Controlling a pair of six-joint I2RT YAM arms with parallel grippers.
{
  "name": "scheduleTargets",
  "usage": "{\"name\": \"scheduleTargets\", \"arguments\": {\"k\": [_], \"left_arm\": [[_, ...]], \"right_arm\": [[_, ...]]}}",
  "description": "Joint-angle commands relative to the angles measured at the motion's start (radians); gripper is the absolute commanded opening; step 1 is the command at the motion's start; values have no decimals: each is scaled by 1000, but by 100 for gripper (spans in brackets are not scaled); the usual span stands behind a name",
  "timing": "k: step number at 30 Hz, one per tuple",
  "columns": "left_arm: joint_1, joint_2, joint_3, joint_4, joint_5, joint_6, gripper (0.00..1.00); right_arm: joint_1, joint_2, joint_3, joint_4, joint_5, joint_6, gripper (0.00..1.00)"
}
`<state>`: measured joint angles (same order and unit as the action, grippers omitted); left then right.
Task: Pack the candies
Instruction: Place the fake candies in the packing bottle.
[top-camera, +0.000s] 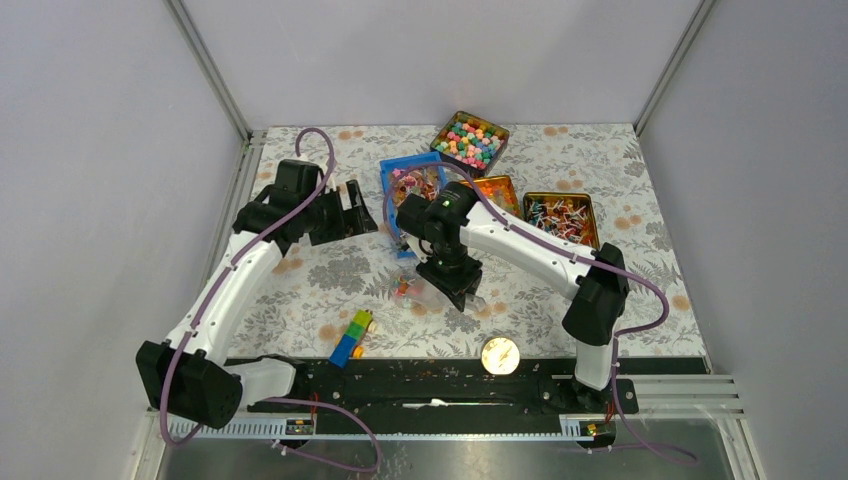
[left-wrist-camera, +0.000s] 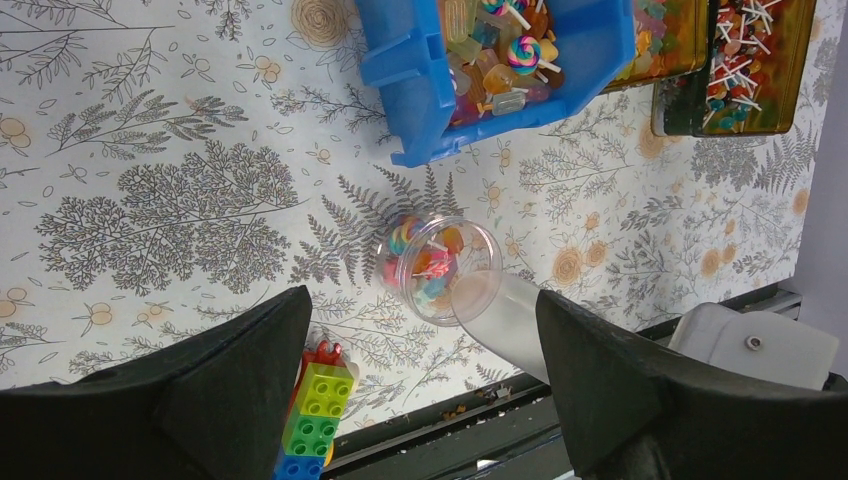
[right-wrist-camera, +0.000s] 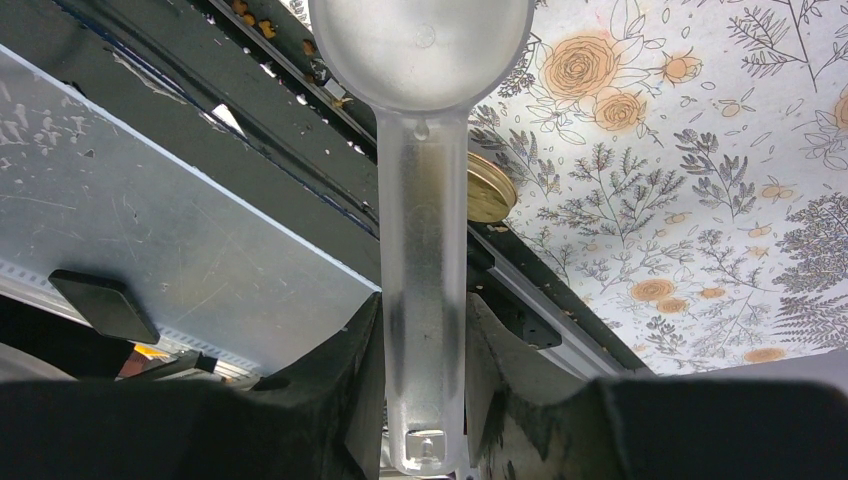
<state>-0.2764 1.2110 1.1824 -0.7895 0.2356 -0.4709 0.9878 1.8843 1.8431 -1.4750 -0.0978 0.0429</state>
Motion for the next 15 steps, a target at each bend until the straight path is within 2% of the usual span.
{"name": "scheduleTargets", "arguments": {"k": [1, 15], "left_arm": [[3, 13, 25, 52, 19, 10, 86], [3, 81, 49, 99, 32, -14, 86]], "right_arm": [[8, -4, 48, -31, -11, -2, 0], [-42, -58, 121, 73, -9, 10, 0]]}}
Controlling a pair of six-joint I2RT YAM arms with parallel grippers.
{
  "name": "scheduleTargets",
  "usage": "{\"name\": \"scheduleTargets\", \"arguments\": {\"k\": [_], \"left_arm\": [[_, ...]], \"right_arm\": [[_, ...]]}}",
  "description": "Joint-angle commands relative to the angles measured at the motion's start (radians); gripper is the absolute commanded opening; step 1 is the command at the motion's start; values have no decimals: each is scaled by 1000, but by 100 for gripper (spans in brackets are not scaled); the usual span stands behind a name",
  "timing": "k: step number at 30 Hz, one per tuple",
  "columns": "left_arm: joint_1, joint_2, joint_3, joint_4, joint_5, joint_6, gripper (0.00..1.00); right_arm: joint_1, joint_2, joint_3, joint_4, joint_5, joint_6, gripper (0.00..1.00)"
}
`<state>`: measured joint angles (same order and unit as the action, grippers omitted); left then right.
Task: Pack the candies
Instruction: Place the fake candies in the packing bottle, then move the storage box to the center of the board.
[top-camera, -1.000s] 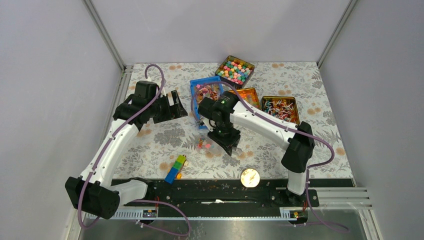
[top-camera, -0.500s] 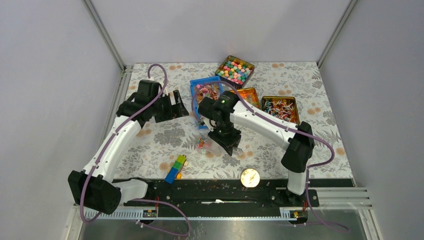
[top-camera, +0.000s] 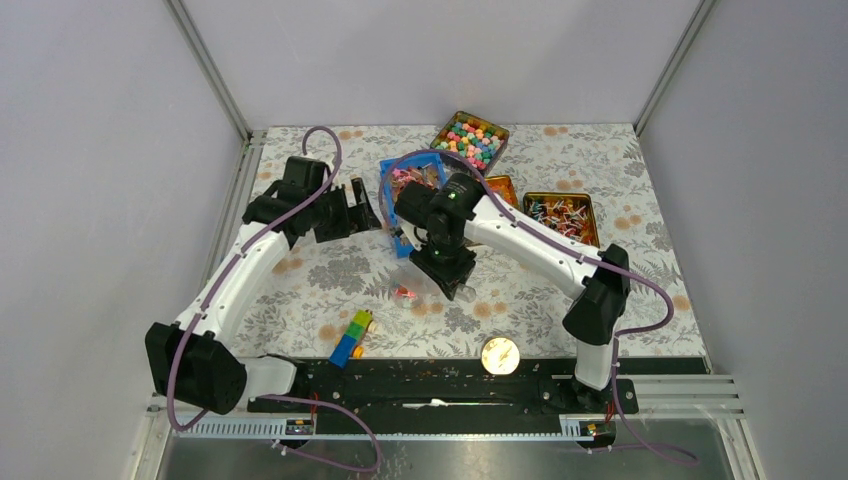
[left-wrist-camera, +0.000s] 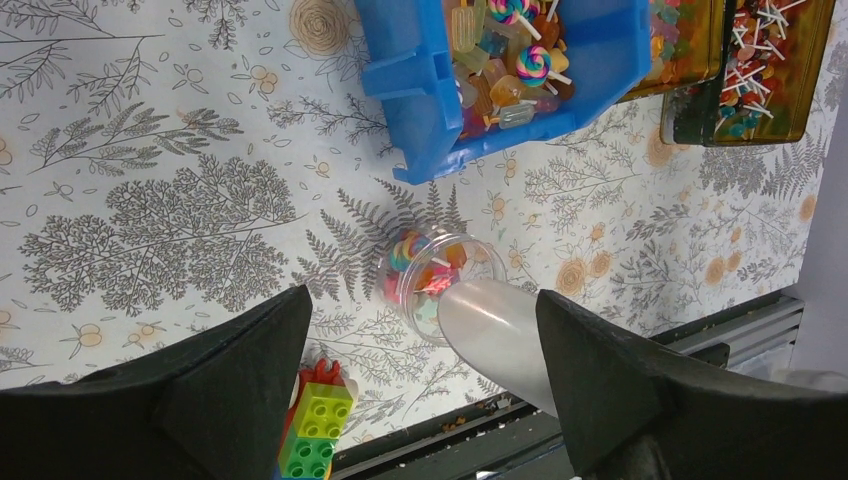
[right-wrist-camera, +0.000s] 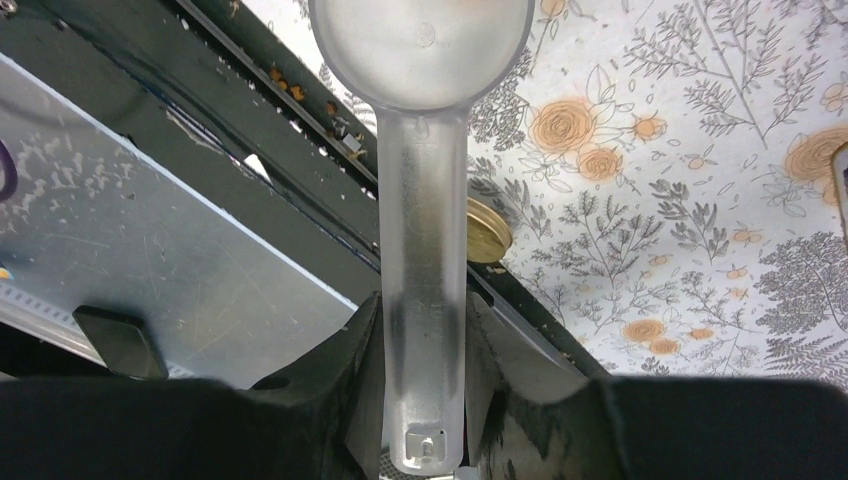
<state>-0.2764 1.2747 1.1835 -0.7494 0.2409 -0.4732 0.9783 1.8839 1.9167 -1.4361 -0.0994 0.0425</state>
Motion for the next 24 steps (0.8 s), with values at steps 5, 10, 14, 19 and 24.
{"name": "scheduleTargets", "arguments": {"k": [5, 10, 14, 19, 24], "left_arm": [[3, 54, 63, 76, 47, -24, 86], [3, 94, 70, 109, 74, -43, 86], [3, 128, 72, 142, 99, -70, 86], [3, 190, 82, 190, 142, -115, 86], [3, 254, 103, 199, 150, -156, 86]], "right_arm": [[-99, -94, 49, 79, 1, 30, 0], [-168, -112, 49, 107, -9, 33, 0], [-212, -110, 51, 106, 1, 21, 0], [-263, -109, 51, 106, 14, 14, 0], [-291, -85, 65, 94, 31, 14, 0]]}}
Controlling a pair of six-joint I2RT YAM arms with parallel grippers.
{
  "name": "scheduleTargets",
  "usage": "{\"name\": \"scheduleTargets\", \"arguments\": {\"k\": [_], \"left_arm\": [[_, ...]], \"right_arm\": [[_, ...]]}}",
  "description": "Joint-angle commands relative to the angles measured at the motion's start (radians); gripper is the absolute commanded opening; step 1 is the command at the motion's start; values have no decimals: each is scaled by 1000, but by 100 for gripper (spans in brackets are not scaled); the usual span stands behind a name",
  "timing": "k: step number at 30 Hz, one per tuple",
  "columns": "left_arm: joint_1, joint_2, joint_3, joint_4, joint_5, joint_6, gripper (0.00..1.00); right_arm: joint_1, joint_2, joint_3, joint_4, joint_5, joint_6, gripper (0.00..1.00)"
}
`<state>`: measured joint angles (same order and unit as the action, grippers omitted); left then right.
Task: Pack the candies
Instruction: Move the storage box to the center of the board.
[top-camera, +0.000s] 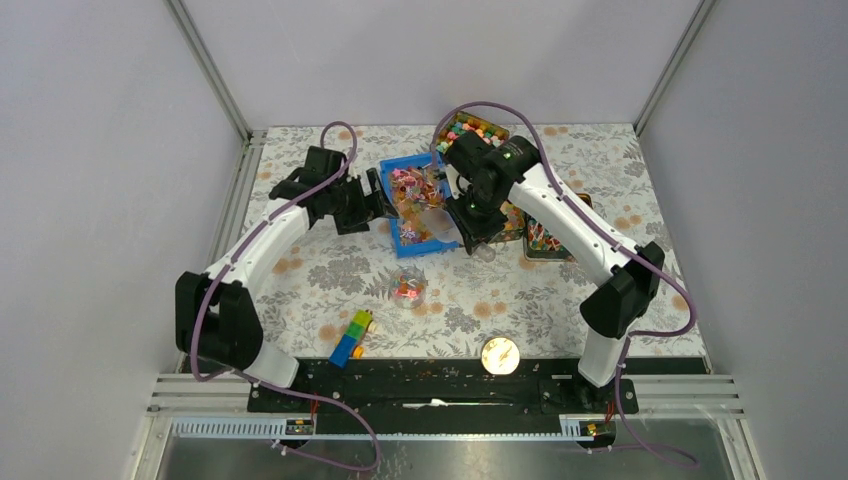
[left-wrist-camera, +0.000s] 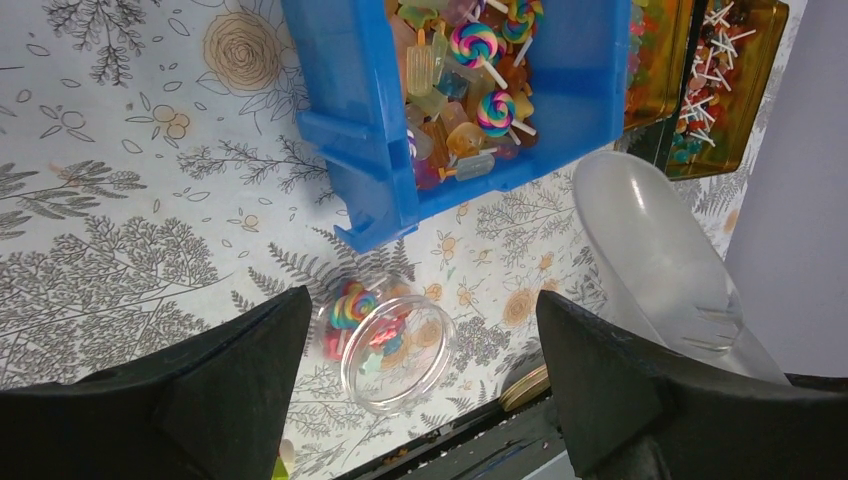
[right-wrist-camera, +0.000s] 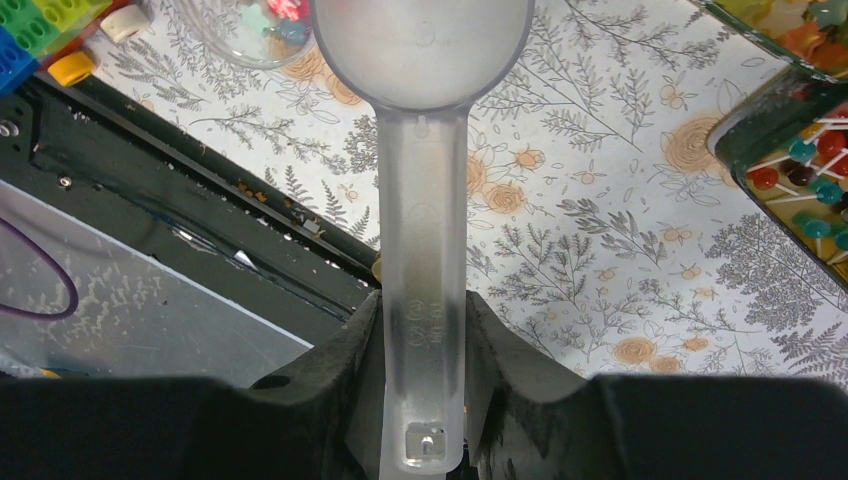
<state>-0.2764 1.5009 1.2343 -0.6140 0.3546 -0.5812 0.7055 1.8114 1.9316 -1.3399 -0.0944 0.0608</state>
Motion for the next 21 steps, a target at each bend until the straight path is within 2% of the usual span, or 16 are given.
{"name": "scheduleTargets", "arguments": {"k": [1, 8, 15, 21], "left_arm": [[4, 37, 54, 63, 34, -58, 86], [3, 95, 45, 47, 30, -113, 84], [3, 162, 49, 43, 35, -127, 76], [2, 234, 114, 19, 5, -112, 69]], "right_arm": [[-19, -3, 58, -12, 46, -7, 0], [-18, 75, 140, -76, 64, 10, 0], [-17, 147, 189, -124, -5, 33, 0], [-18, 198, 240, -154, -65, 45, 0]]}}
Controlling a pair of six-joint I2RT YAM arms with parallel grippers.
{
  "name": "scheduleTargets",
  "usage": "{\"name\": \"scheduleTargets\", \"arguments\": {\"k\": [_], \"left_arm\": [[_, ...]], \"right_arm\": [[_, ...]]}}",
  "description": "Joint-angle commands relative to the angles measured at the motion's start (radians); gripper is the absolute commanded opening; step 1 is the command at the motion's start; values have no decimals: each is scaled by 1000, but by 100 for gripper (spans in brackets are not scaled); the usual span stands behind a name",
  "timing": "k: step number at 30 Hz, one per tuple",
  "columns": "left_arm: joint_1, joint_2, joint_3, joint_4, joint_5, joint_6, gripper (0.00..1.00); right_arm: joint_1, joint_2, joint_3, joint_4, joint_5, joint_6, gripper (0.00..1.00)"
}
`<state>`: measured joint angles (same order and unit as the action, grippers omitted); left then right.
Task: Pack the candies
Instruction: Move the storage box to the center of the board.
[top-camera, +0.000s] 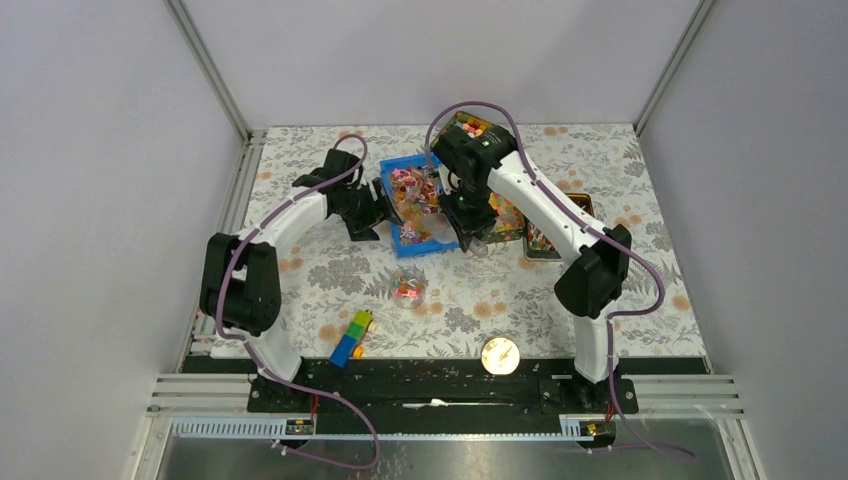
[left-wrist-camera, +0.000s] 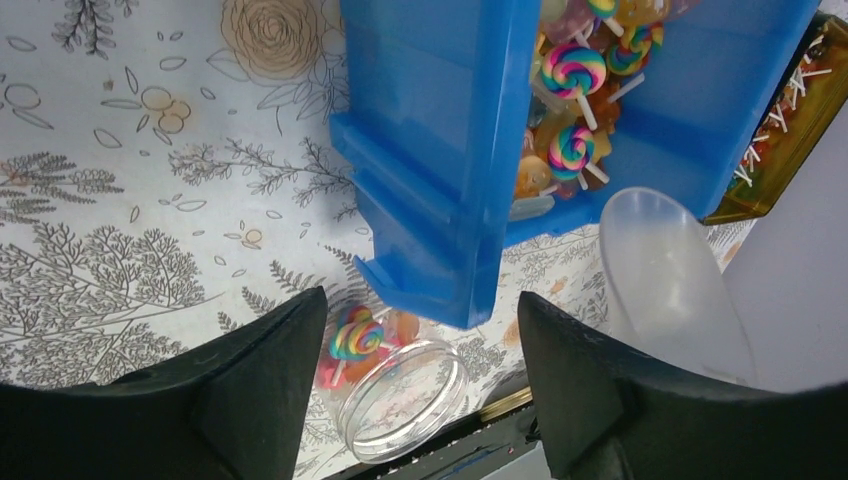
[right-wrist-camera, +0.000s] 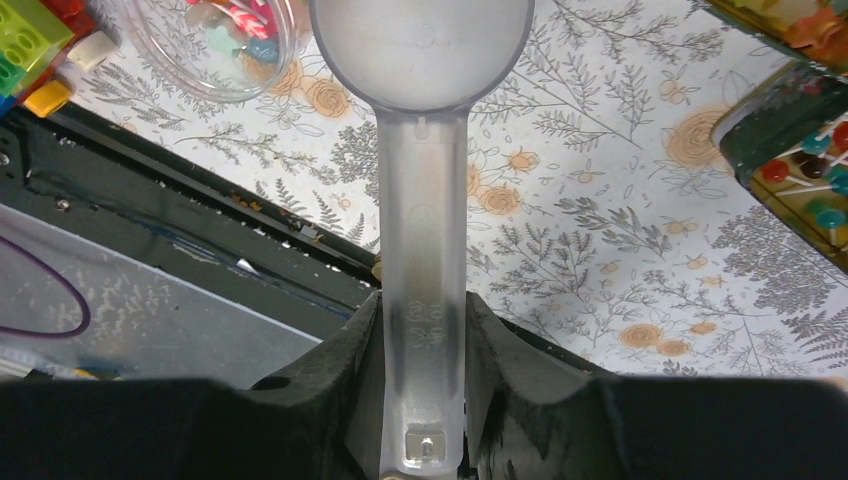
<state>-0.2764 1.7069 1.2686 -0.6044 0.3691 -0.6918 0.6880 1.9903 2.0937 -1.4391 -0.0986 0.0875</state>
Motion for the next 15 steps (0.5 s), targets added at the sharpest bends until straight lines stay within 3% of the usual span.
{"name": "scheduleTargets", "arguments": {"k": [1, 12, 15], "left_arm": [[2, 42, 90, 9, -9, 1, 68], [-26, 133, 197, -66, -35, 71, 20], [-38, 120, 197, -95, -56, 91, 12]], "right_arm": [[-1, 25, 84, -57, -71, 21, 0], [1, 44, 70, -65, -104, 36, 0], [0, 43, 66, -67, -107, 39, 0]]}}
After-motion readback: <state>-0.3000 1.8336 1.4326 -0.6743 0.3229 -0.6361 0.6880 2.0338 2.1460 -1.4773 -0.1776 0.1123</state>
